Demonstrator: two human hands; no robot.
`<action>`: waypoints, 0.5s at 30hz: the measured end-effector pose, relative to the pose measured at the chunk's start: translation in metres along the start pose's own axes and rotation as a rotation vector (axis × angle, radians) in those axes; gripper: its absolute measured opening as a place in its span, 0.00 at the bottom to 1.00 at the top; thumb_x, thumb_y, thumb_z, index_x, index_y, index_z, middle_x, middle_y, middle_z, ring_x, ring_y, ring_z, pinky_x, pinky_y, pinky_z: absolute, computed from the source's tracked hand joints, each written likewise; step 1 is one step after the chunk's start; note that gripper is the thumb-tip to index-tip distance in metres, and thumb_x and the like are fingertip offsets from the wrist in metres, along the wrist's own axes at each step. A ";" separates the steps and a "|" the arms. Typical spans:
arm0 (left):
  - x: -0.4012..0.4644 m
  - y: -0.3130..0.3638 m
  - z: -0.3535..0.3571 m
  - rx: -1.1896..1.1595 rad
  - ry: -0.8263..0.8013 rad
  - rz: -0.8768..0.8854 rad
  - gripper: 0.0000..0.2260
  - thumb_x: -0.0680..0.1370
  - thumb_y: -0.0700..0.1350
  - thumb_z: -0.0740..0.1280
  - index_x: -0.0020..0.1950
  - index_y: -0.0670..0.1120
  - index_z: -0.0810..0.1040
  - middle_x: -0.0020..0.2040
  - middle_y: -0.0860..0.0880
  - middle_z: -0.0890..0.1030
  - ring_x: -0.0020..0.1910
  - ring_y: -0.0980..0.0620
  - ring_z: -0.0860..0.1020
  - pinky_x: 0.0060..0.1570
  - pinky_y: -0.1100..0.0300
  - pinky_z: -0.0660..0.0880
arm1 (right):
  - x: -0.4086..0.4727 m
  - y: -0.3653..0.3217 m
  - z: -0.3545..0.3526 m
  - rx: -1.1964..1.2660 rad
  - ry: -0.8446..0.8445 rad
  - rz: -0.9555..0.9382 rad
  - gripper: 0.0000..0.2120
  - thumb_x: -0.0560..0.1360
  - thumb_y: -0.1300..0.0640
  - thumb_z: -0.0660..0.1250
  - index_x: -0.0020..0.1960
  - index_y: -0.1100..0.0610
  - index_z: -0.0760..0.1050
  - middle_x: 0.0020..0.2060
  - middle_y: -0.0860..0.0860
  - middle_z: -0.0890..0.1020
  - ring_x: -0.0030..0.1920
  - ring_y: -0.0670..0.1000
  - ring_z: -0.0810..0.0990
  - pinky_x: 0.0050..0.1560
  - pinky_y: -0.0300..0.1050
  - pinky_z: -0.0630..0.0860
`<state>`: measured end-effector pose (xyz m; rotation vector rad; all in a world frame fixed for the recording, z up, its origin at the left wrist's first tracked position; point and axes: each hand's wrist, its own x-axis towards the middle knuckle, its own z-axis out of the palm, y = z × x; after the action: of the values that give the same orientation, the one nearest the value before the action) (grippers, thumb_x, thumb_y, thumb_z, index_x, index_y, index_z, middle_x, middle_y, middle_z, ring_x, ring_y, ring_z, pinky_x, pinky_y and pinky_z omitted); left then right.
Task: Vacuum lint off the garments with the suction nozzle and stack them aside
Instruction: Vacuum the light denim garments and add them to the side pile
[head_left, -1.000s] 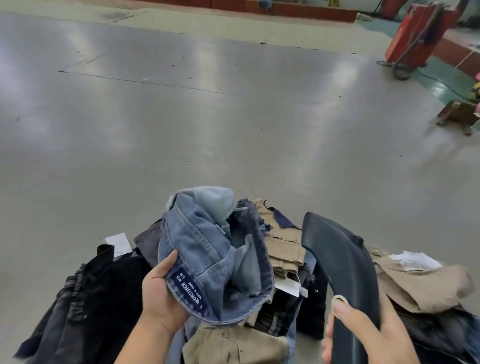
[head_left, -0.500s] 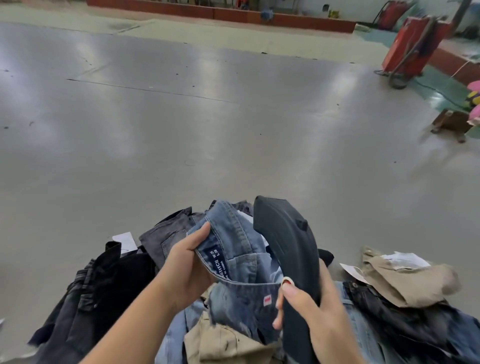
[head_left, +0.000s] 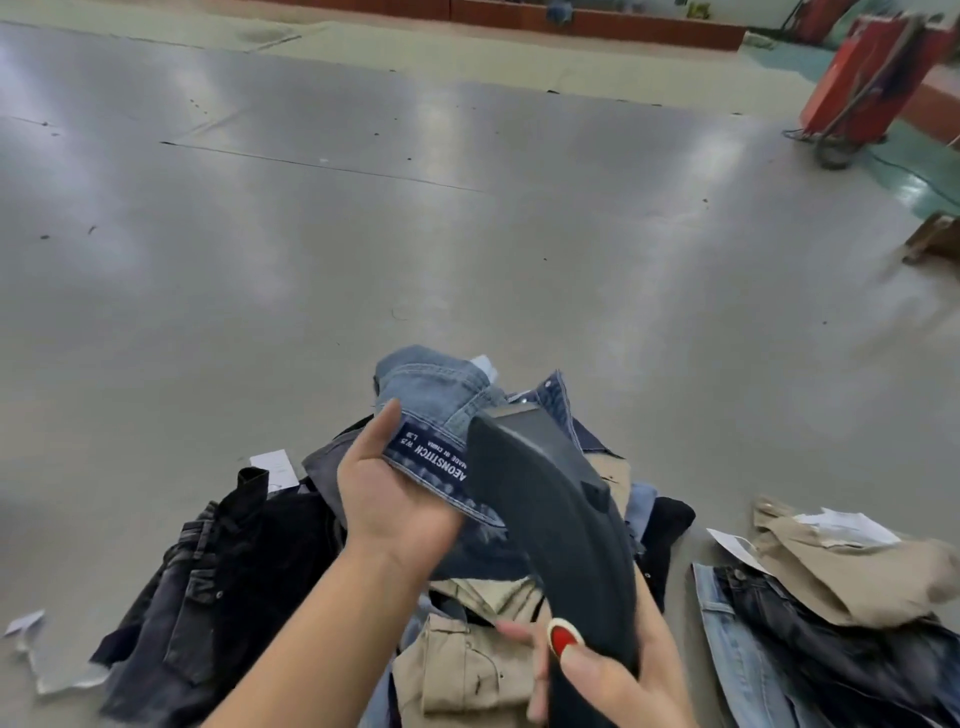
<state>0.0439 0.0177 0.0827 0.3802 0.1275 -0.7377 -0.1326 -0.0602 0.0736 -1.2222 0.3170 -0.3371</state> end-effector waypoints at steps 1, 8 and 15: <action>-0.001 0.002 -0.001 0.033 0.000 -0.009 0.16 0.71 0.48 0.64 0.46 0.39 0.86 0.53 0.40 0.84 0.47 0.41 0.84 0.43 0.48 0.80 | 0.000 -0.005 -0.003 -0.004 0.006 -0.018 0.35 0.60 0.67 0.70 0.66 0.55 0.70 0.35 0.62 0.83 0.35 0.62 0.84 0.46 0.53 0.81; -0.006 0.020 -0.003 0.142 -0.006 -0.085 0.20 0.72 0.48 0.63 0.57 0.38 0.82 0.56 0.40 0.82 0.51 0.39 0.82 0.46 0.46 0.78 | -0.005 -0.032 -0.040 -0.225 -0.048 0.038 0.33 0.54 0.42 0.81 0.58 0.36 0.77 0.36 0.57 0.84 0.35 0.56 0.84 0.40 0.44 0.79; -0.004 0.016 -0.007 0.166 0.051 -0.066 0.21 0.71 0.50 0.63 0.59 0.41 0.79 0.59 0.40 0.81 0.50 0.40 0.82 0.54 0.43 0.74 | 0.003 -0.043 -0.028 -0.648 -0.243 0.149 0.26 0.60 0.39 0.69 0.55 0.22 0.66 0.51 0.34 0.81 0.51 0.37 0.80 0.47 0.31 0.76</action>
<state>0.0517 0.0334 0.0817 0.5552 0.1280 -0.8065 -0.1445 -0.0988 0.1051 -1.8441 0.3139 0.0592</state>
